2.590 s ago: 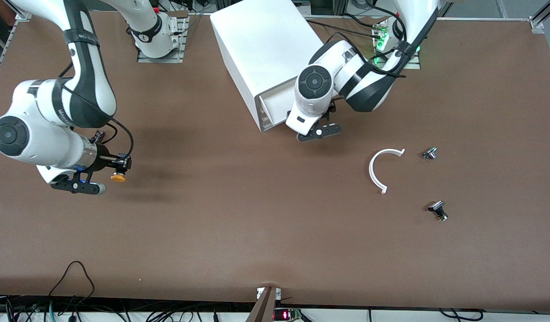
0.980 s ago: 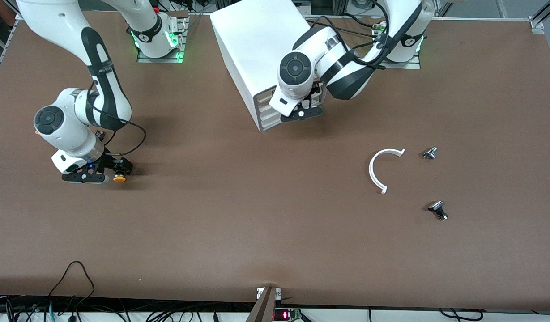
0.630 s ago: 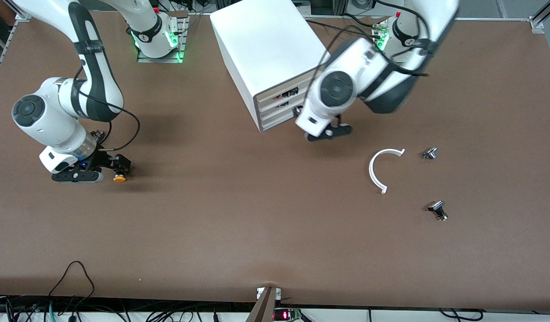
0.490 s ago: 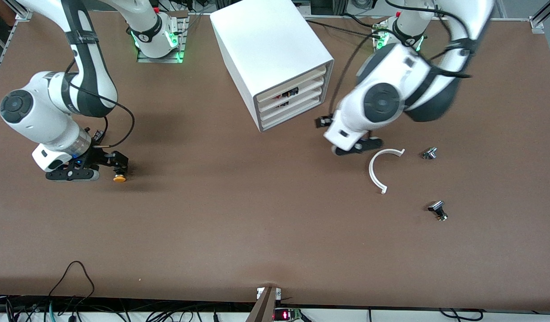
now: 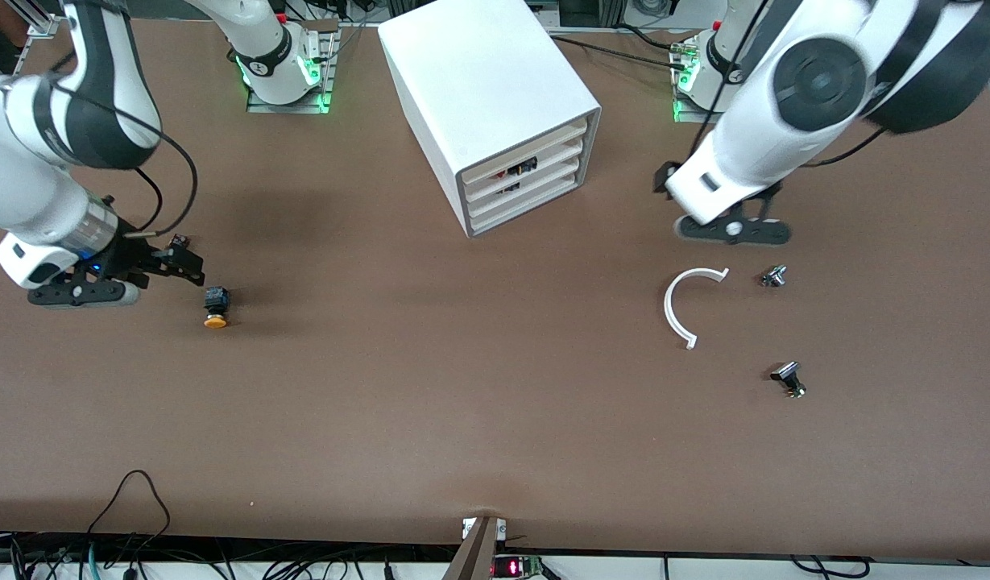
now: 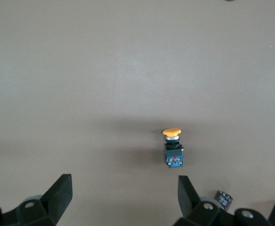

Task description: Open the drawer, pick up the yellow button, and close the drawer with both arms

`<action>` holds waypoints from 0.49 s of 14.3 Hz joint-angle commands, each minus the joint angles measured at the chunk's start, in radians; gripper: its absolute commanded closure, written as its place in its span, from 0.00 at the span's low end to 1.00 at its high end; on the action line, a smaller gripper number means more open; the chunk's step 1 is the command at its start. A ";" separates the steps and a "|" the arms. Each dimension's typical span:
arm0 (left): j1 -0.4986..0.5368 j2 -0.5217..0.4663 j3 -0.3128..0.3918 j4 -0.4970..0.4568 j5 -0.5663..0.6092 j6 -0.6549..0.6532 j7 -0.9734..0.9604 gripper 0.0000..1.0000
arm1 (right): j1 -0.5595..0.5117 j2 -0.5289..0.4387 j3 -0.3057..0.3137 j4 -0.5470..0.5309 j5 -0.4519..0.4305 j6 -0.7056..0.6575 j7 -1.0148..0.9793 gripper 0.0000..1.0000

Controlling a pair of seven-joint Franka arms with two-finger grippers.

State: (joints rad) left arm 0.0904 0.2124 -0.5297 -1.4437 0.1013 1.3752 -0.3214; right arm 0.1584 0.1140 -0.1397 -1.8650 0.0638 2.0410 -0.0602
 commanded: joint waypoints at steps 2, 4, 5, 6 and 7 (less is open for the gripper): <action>0.136 -0.056 -0.010 0.031 -0.020 -0.010 0.194 0.01 | -0.189 -0.071 0.185 0.100 -0.045 -0.195 0.020 0.01; 0.195 -0.044 -0.006 0.014 -0.100 -0.016 0.278 0.01 | -0.215 -0.070 0.206 0.205 -0.045 -0.316 0.022 0.01; 0.202 -0.048 0.008 0.013 -0.100 -0.008 0.288 0.01 | -0.224 -0.071 0.207 0.231 -0.042 -0.350 0.022 0.01; 0.201 -0.062 0.054 -0.007 -0.100 -0.011 0.289 0.01 | -0.226 -0.071 0.207 0.262 -0.042 -0.388 0.020 0.01; 0.162 -0.079 0.162 -0.036 -0.127 0.008 0.294 0.01 | -0.223 -0.071 0.206 0.292 -0.041 -0.425 0.025 0.01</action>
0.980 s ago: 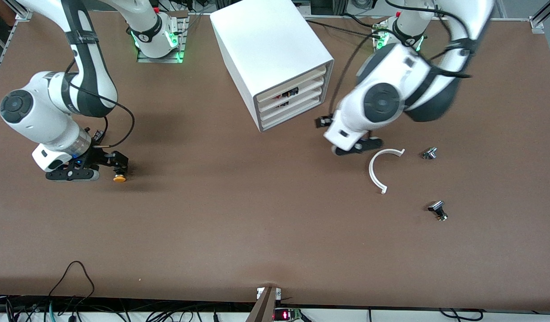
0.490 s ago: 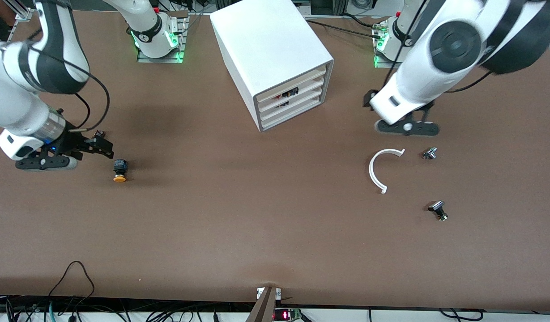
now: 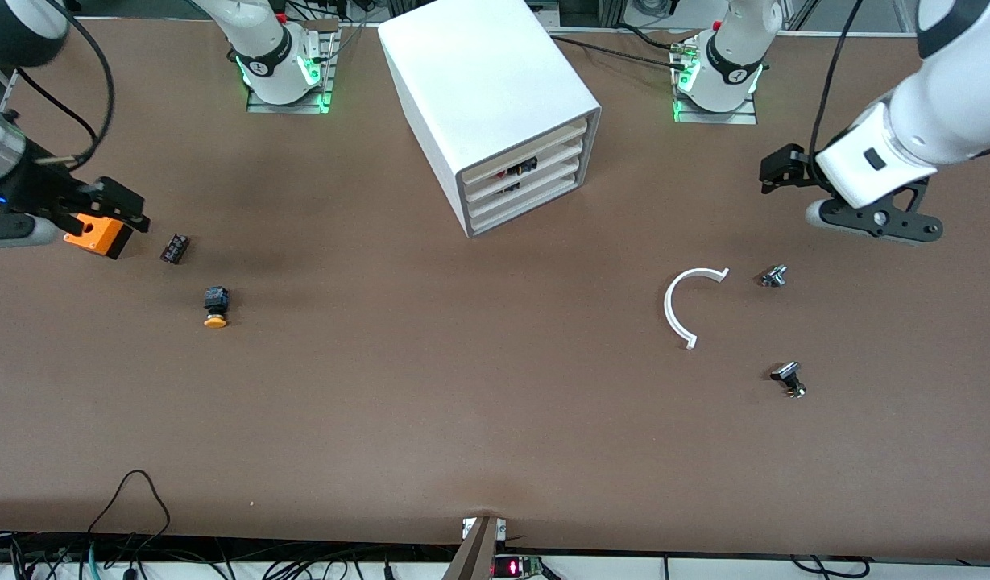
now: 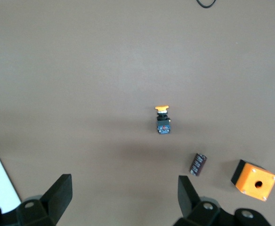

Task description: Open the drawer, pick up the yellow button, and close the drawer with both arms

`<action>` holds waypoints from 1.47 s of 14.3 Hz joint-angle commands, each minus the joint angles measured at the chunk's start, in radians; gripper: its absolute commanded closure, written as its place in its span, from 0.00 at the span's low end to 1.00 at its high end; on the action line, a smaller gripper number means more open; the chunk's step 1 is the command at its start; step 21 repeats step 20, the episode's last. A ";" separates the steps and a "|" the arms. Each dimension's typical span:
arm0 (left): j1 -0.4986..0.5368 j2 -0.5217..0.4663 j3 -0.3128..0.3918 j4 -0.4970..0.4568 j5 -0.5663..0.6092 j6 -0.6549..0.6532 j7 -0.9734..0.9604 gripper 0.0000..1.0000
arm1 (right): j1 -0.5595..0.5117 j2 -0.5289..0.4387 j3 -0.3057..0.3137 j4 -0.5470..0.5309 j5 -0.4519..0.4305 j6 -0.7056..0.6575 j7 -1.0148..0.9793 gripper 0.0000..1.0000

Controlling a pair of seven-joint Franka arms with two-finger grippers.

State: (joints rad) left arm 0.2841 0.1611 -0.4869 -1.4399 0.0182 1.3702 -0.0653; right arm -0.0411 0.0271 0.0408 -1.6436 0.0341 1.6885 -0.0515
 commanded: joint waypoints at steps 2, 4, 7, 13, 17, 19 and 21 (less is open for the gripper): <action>-0.228 -0.041 0.363 -0.053 -0.066 0.093 0.113 0.01 | -0.017 0.020 0.027 0.116 -0.014 -0.102 0.102 0.01; -0.276 -0.121 0.441 -0.173 -0.069 0.220 0.110 0.01 | -0.008 0.022 0.027 0.123 -0.011 -0.118 0.143 0.01; -0.328 -0.297 0.467 -0.390 -0.055 0.380 0.107 0.01 | -0.003 0.027 0.027 0.146 -0.013 -0.142 0.145 0.01; -0.325 -0.247 0.458 -0.321 -0.057 0.294 0.104 0.01 | 0.021 0.092 0.027 0.286 -0.065 -0.187 0.136 0.01; -0.329 -0.247 0.439 -0.320 -0.057 0.291 0.067 0.01 | 0.021 0.097 0.027 0.294 -0.063 -0.187 0.139 0.01; -0.329 -0.247 0.438 -0.320 -0.057 0.291 0.052 0.01 | 0.021 0.097 0.027 0.294 -0.062 -0.185 0.142 0.01; -0.329 -0.247 0.438 -0.320 -0.057 0.291 0.050 0.01 | 0.021 0.097 0.027 0.294 -0.062 -0.185 0.142 0.01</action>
